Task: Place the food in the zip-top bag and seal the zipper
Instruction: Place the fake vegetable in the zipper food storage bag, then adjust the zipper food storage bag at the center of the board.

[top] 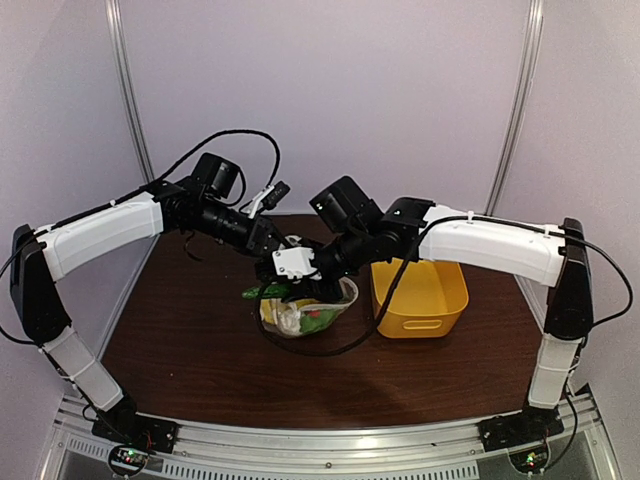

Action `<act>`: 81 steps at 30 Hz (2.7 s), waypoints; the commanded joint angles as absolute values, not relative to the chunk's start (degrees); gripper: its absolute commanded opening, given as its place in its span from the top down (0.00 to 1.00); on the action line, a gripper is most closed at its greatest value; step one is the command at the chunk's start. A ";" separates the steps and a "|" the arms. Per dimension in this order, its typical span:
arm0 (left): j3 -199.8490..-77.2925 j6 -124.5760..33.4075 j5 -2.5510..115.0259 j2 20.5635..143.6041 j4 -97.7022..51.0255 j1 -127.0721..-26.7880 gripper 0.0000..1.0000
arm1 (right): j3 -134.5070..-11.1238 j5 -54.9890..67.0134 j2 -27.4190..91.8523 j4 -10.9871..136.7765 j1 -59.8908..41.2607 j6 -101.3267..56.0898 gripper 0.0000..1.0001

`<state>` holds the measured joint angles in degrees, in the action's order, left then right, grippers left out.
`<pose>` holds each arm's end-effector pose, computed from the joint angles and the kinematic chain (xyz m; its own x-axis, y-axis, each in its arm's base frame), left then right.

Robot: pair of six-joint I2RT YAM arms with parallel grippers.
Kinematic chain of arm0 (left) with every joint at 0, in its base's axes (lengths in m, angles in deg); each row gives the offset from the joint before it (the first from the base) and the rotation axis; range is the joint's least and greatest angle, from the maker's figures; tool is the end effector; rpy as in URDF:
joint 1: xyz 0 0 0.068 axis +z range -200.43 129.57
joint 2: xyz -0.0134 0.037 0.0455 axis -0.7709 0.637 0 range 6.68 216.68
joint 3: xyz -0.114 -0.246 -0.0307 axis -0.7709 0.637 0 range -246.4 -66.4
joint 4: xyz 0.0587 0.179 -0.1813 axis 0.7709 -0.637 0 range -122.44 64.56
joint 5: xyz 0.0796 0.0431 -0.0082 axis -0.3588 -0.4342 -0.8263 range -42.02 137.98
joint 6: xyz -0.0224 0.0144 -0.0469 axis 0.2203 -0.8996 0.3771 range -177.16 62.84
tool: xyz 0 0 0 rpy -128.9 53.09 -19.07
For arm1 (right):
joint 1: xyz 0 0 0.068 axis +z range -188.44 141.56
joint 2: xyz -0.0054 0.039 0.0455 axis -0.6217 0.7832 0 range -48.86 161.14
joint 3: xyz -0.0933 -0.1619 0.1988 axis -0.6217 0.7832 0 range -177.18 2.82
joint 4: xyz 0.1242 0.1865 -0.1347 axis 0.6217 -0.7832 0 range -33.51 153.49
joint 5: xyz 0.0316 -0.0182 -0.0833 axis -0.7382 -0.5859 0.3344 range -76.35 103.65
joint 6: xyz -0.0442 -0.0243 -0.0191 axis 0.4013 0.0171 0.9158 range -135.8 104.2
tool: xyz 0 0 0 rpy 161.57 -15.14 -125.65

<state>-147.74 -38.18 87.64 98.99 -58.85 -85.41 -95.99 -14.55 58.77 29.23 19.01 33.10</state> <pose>0.2778 -0.2221 0.3187 -0.8071 0.2591 -0.5306 0.5843 0.4796 -0.6547 0.2161 0.3701 0.3149 0.4581 -0.5165 -0.7234 -0.8873 -0.3135 -0.3381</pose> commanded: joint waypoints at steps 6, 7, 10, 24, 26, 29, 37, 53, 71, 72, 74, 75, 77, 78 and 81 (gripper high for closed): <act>-150.09 -39.76 90.37 98.64 -58.23 -85.67 1.00 | -102.00 -20.87 58.02 30.85 18.51 30.42 1.00; -150.58 -39.64 89.88 98.62 -58.62 -85.67 1.00 | -103.71 -21.11 58.80 30.87 18.45 29.37 1.00; -152.55 -39.71 90.02 98.94 -60.40 -85.67 1.00 | -107.42 -22.77 61.28 30.37 17.87 30.12 1.00; -156.39 -41.04 89.67 100.21 -64.99 -85.59 1.00 | -106.78 -24.92 56.81 27.93 15.89 22.98 0.44; -156.80 -41.25 89.73 100.81 -65.20 -85.59 1.00 | -106.22 -24.51 54.57 27.19 15.87 22.55 0.37; -157.09 -41.58 89.61 101.45 -65.26 -85.59 1.00 | -105.40 -24.38 52.15 25.87 15.84 22.59 0.28; -158.28 -41.06 89.89 102.91 -66.17 -85.50 1.00 | -97.26 -28.12 46.89 15.91 16.00 31.03 0.00; -157.84 -44.29 91.52 104.67 -68.60 -85.50 1.00 | -85.53 -5.79 45.54 13.02 21.24 46.21 0.45; -157.63 -45.73 92.16 105.55 -70.54 -85.50 1.00 | -91.49 9.30 56.44 14.52 25.61 42.78 0.91; -157.90 -46.02 92.07 105.55 -71.15 -85.50 1.00 | -92.20 9.38 56.85 13.78 25.75 42.74 0.95; -158.82 -46.22 91.07 105.47 -72.66 -85.50 1.00 | -93.17 9.60 56.62 12.79 26.37 42.77 1.00; -159.75 -45.59 89.32 105.54 -73.83 -85.50 1.00 | -94.13 9.59 55.95 12.51 26.93 42.55 1.00; -162.88 -45.12 86.84 105.55 -77.41 -85.54 1.00 | -97.02 7.77 53.81 11.96 28.33 41.65 1.00; -165.44 -44.97 84.45 105.36 -79.16 -85.65 1.00 | -98.55 6.04 52.41 12.29 28.57 40.78 1.00; -165.23 -42.19 75.99 103.63 -76.96 -85.63 1.00 | -99.95 2.26 49.41 15.49 28.41 38.73 1.00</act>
